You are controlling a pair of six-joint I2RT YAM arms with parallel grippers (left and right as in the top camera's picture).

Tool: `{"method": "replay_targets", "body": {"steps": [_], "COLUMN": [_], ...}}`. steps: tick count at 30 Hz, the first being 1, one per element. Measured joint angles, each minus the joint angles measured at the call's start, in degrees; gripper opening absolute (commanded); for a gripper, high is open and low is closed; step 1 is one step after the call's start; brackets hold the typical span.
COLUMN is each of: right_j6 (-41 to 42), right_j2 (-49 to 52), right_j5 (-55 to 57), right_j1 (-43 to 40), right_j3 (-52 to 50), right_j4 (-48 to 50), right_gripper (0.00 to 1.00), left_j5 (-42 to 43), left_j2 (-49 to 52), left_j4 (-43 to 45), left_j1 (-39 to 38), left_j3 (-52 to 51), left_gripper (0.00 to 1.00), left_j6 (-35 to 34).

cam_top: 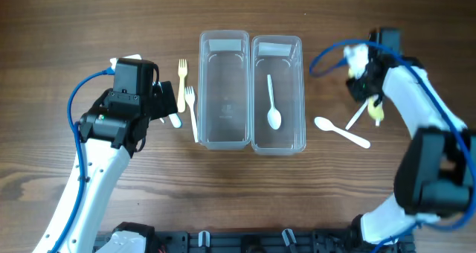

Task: Pack container
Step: 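Carry the yellow spoon into the right container and release it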

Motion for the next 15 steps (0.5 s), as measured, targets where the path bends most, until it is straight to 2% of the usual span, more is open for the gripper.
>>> {"method": "replay_targets", "body": {"steps": [7,11,15], "right_j6": [20.7,32.59,42.97], "right_j2": [-15.06,-15.87,-12.13], "right_j5": [-7.72,-10.69,-12.04], "right_j1": [10.01,15.28,20.41], "right_j3": [5.33,5.16,3.45], "right_j4": [-0.26,-0.94,-0.46], "right_gripper": [0.04,0.04,0.04], "left_j5": [0.0,0.0,0.0], "left_j2": [0.0,0.0,0.0], "left_j4": [0.02,0.0,0.0], "left_j1": [0.0,0.0,0.0], "left_j3": [0.0,0.0,0.0], "left_gripper": [1.0,1.0,1.0], "left_j6": [0.0,0.0,0.0]}}
